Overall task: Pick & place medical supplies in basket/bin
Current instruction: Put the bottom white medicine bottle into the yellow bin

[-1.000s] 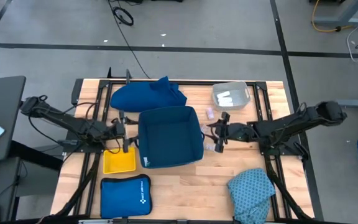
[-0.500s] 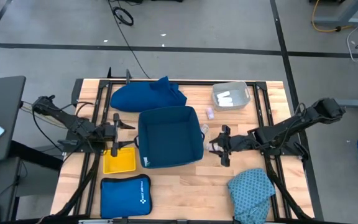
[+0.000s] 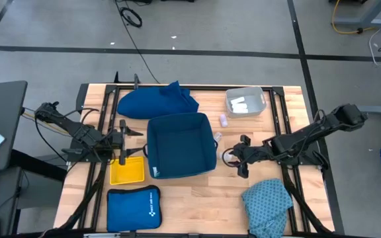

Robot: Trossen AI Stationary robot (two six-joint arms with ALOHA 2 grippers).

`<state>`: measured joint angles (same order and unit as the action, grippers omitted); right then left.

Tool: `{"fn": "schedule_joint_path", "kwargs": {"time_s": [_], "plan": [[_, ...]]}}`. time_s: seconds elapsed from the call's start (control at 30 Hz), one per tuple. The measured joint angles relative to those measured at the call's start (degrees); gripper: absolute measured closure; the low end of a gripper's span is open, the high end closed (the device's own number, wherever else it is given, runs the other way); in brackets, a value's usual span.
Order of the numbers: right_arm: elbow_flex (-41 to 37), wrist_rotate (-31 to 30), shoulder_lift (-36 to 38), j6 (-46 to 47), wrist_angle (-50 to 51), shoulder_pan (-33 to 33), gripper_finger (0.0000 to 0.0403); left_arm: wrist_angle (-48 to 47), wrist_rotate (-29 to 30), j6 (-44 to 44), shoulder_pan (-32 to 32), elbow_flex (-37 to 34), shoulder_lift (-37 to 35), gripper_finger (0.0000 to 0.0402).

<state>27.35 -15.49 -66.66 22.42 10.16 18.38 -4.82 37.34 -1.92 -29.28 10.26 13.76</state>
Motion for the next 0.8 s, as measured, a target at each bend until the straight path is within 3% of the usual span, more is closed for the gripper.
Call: {"fn": "schedule_joint_path", "kwargs": {"time_s": [0.23,0.43,0.8], "plan": [[0.0,0.8,-1.9,-0.6,1.3,-3.0,0.0185,0.1,0.2,0.0,0.0,0.0,0.0,0.0122],[0.0,5.2,-5.2,-0.9,1.0,-5.0,0.0185,0.1,0.2,0.0,0.0,0.0,0.0,0.0122],[0.0,5.4,-9.1,-2.6,-2.8,-5.1,0.0185,0.1,0.5,-0.2,0.1,0.0,0.0,0.0122]]}}
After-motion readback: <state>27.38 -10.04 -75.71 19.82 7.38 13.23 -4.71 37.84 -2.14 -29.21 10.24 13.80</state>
